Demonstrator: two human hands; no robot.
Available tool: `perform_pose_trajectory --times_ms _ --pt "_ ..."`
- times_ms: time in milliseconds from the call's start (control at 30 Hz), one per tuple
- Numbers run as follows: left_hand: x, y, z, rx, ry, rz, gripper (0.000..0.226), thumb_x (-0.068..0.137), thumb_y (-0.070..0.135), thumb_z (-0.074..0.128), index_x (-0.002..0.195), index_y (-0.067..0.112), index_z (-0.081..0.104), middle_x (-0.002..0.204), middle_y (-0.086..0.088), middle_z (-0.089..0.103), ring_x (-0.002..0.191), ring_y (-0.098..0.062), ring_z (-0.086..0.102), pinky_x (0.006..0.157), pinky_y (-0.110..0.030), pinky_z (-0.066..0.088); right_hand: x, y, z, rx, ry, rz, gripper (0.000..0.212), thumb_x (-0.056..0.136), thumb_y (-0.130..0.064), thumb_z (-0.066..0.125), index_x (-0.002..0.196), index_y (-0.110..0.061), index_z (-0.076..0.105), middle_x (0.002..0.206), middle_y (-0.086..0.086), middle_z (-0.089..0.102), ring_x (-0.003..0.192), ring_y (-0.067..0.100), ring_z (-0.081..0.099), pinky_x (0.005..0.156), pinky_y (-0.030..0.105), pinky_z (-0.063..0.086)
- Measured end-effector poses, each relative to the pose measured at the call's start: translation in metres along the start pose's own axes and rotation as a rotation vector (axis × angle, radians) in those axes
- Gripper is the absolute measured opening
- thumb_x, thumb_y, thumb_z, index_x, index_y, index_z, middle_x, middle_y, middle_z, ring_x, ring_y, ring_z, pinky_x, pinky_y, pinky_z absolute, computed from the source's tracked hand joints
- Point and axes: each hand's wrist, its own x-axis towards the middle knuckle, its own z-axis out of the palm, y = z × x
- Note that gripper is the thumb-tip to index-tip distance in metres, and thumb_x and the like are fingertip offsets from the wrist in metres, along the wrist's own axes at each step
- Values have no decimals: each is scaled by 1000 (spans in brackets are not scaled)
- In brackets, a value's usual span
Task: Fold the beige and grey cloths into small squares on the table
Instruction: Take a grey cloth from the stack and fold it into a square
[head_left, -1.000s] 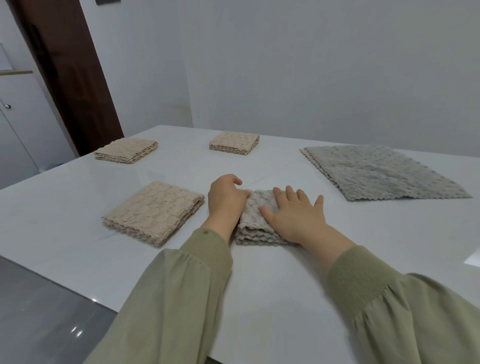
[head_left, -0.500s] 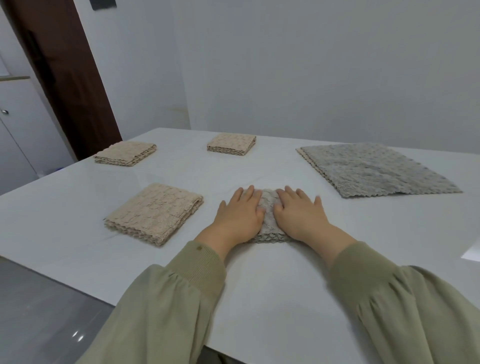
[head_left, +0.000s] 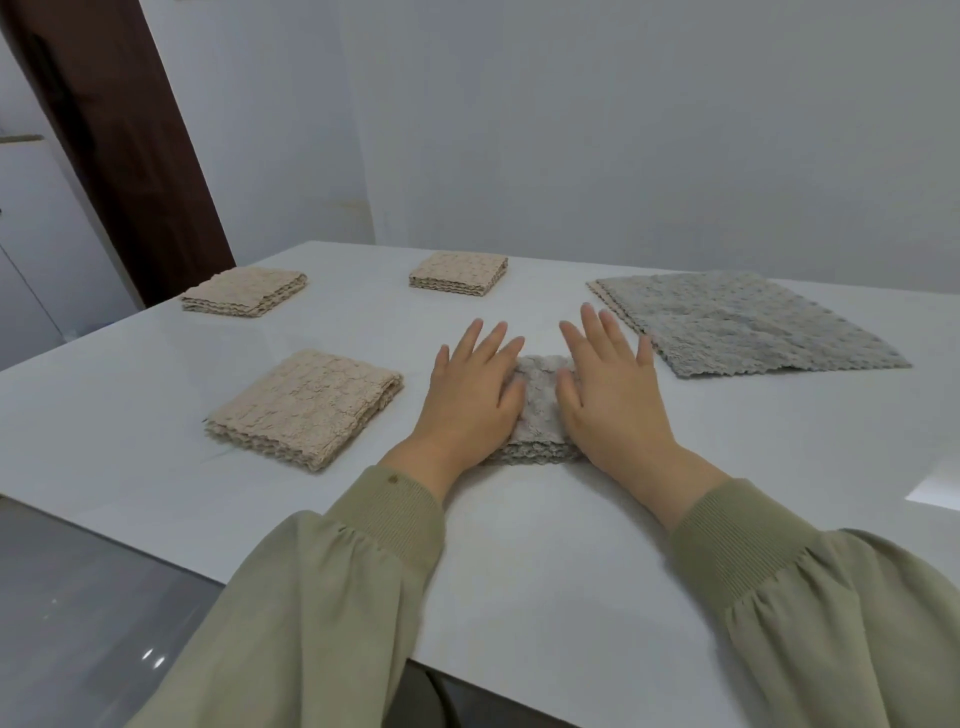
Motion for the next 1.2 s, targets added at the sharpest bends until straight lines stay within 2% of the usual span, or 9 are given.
perform_pose_trajectory --times_ms 167,333,467,567,700,833,933,1067,1200 --pt "5 -4 8 58 -370 -69 57 101 42 22 152 23 5 160 8 -4 146 -14 -11 117 -46 1 0 4 13 -30 -398 145 58 99 -40 22 151 -21 8 160 0 -1 147 20 -1 115 50 -1" --pt "6 -8 12 -48 -235 -99 55 101 41 27 151 20 16 159 3 8 146 -16 2 118 -47 7 1 6 12 62 -318 155 57 97 -40 28 150 -21 17 160 3 7 146 19 7 115 51 3" --pt "17 -20 10 -168 43 -405 54 100 44 23 135 8 42 139 -12 46 130 -31 36 105 -41 31 9 12 7 282 -97 285 52 98 -36 32 145 -13 32 154 9 26 143 22 21 116 48 13" --pt "34 -27 8 -3 -84 -543 67 94 56 16 123 9 55 125 -12 55 119 -33 39 94 -41 34 13 14 5 358 -98 367 48 98 -33 33 140 -10 38 134 11 52 127 29 43 108 46 30" --pt "53 -23 2 -61 -208 -610 50 86 58 46 98 13 63 103 -4 64 112 -27 44 89 -39 42 27 18 5 467 -232 470 63 83 -40 42 141 -17 33 122 10 60 115 32 53 102 47 38" --pt "79 -16 -14 -341 -224 -526 22 88 29 61 79 13 49 81 -2 55 74 -17 54 64 -30 44 61 30 4 547 -335 439 60 86 -44 45 140 -18 36 124 0 53 105 21 53 90 32 41" --pt "103 -22 -21 -723 -244 -493 20 84 22 68 94 13 54 95 -9 63 89 -25 64 76 -38 52 94 41 2 519 -346 343 44 92 -43 47 128 -18 51 127 3 55 108 19 53 85 29 39" --pt "135 -32 -21 -883 -213 -461 25 83 9 69 102 18 56 87 -2 54 77 -17 57 64 -27 45 132 50 -5 562 -523 348 43 88 -53 50 96 -15 69 98 1 69 85 17 64 67 29 49" --pt "143 -36 -24 -1086 -271 -603 34 81 7 71 111 16 59 97 -8 63 83 -19 65 72 -29 53 142 50 -12 675 -644 382 34 87 -46 60 79 -14 68 71 -5 64 61 8 59 53 20 42"
